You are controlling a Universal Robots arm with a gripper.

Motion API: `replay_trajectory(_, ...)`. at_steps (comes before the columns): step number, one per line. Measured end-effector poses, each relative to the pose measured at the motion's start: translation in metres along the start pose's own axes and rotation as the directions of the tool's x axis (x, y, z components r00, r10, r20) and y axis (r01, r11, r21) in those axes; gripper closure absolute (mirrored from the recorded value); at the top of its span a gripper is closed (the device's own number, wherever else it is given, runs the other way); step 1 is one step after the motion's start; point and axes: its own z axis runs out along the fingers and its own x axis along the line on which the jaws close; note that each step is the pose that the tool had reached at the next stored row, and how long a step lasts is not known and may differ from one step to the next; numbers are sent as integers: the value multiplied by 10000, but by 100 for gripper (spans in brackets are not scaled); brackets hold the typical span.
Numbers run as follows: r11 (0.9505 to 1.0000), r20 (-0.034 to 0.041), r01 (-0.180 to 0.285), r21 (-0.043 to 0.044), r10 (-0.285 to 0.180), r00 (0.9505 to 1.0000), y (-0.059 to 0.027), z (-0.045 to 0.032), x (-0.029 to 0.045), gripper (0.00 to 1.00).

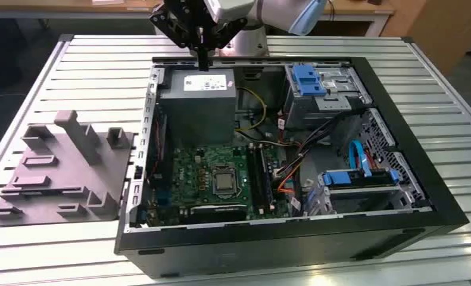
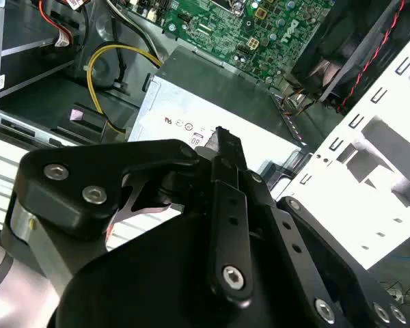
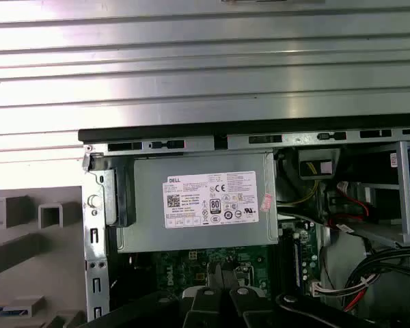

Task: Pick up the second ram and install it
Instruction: 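Reach for the second ram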

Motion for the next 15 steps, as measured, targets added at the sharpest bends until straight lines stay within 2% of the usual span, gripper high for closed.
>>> replay_trajectory(11, 10000, 0, 0, 0, 0, 10000, 0, 0, 0, 90)
replay_trajectory(15, 10000, 0, 0, 0, 0, 10000, -3, -1, 32, 90)
